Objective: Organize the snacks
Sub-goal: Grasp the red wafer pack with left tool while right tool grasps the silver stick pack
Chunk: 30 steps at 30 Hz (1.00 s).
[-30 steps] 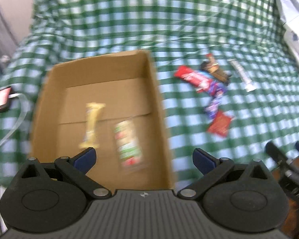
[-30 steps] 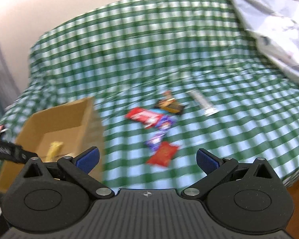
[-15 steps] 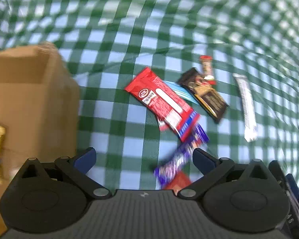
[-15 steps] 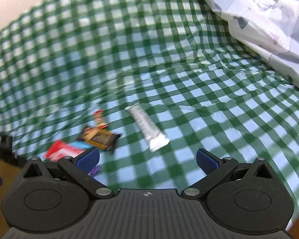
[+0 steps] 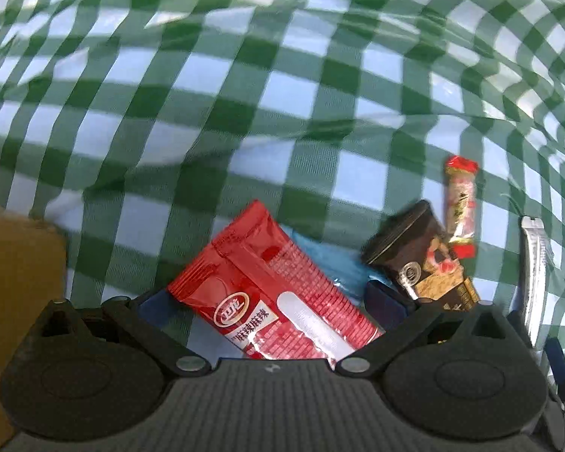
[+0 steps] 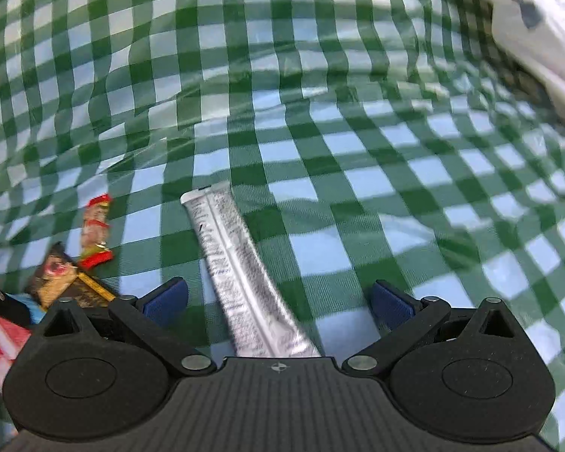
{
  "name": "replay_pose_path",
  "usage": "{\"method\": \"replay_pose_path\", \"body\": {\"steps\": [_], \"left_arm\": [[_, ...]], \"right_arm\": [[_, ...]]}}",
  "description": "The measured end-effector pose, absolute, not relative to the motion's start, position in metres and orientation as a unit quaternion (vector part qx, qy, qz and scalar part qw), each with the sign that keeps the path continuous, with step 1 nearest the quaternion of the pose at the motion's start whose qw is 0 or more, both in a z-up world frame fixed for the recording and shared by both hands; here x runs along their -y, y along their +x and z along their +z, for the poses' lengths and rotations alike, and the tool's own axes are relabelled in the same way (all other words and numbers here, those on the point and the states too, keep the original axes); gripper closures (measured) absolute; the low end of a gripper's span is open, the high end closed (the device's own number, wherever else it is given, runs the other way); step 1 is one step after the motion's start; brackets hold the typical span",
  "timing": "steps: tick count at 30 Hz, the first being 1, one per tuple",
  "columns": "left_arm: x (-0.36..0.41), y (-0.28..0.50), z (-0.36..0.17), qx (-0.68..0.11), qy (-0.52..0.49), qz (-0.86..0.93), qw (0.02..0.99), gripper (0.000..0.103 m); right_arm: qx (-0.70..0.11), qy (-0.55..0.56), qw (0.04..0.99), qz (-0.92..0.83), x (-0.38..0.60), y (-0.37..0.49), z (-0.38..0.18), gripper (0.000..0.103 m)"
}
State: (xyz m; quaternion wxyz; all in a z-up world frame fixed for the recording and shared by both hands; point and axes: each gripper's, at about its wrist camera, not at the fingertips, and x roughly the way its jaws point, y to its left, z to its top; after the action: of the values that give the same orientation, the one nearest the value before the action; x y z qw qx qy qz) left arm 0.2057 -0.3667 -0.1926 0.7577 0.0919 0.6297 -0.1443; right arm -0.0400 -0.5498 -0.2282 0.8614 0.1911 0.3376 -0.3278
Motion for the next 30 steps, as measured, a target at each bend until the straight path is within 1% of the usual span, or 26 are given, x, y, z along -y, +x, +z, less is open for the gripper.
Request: {"method": "replay_pose_path", "body": {"steps": [3, 4, 5, 6, 7, 8, 9, 10, 11, 13, 16, 22, 23, 25, 30], "left_arm": [[0.371, 0.203, -0.192, -0.63, 0.107, -0.149, 0.755, 0.001], [0.37, 0.199, -0.189, -0.625, 0.112, -0.149, 0.758, 0.008], [0.367, 0.194, -0.183, -0.615, 0.112, -0.15, 0.766, 0.015], [0.363, 0.188, -0.177, -0.607, 0.109, -0.153, 0.772, 0.031], [0.358, 0.183, -0.171, -0.604, 0.106, -0.154, 0.774, 0.044], [0.354, 0.179, -0.166, -0.604, 0.106, -0.153, 0.775, 0.052], [0.349, 0.175, -0.161, -0.599, 0.105, -0.155, 0.778, 0.072], [0.343, 0.17, -0.155, -0.594, 0.104, -0.16, 0.781, 0.081], [0.338, 0.166, -0.151, -0.594, 0.102, -0.166, 0.781, 0.081], [0.328, 0.158, -0.141, -0.593, 0.102, -0.178, 0.779, 0.089], [0.318, 0.143, -0.126, -0.573, 0.114, -0.197, 0.788, 0.094], [0.292, 0.12, -0.095, -0.547, 0.113, -0.224, 0.798, 0.095], [0.288, 0.116, -0.088, -0.543, 0.113, -0.229, 0.8, 0.095], [0.278, 0.107, -0.075, -0.532, 0.113, -0.234, 0.806, 0.095], [0.258, 0.089, -0.059, -0.519, 0.118, -0.249, 0.809, 0.095]], "right_arm": [[-0.349, 0.141, 0.867, -0.326, 0.541, -0.031, -0.236, 0.0], [-0.346, 0.134, 0.871, -0.323, 0.538, -0.032, -0.237, 0.0], [-0.348, 0.134, 0.872, -0.317, 0.537, -0.034, -0.237, 0.003], [-0.347, 0.133, 0.873, -0.316, 0.536, -0.036, -0.235, 0.008], [-0.343, 0.13, 0.875, -0.315, 0.534, -0.041, -0.231, 0.028], [-0.339, 0.127, 0.878, -0.312, 0.528, -0.047, -0.227, 0.053], [-0.341, 0.126, 0.879, -0.307, 0.524, -0.052, -0.223, 0.061], [-0.345, 0.129, 0.879, -0.304, 0.521, -0.056, -0.221, 0.067], [-0.346, 0.136, 0.877, -0.304, 0.518, -0.063, -0.218, 0.071], [-0.348, 0.152, 0.871, -0.31, 0.511, -0.077, -0.214, 0.073], [-0.339, 0.179, 0.869, -0.312, 0.5, -0.099, -0.203, 0.075], [-0.318, 0.192, 0.873, -0.317, 0.469, -0.135, -0.179, 0.078], [-0.315, 0.196, 0.872, -0.319, 0.467, -0.139, -0.175, 0.08], [-0.308, 0.209, 0.871, -0.321, 0.459, -0.148, -0.164, 0.103], [-0.308, 0.193, 0.873, -0.324, 0.438, -0.154, -0.148, 0.103]]}}
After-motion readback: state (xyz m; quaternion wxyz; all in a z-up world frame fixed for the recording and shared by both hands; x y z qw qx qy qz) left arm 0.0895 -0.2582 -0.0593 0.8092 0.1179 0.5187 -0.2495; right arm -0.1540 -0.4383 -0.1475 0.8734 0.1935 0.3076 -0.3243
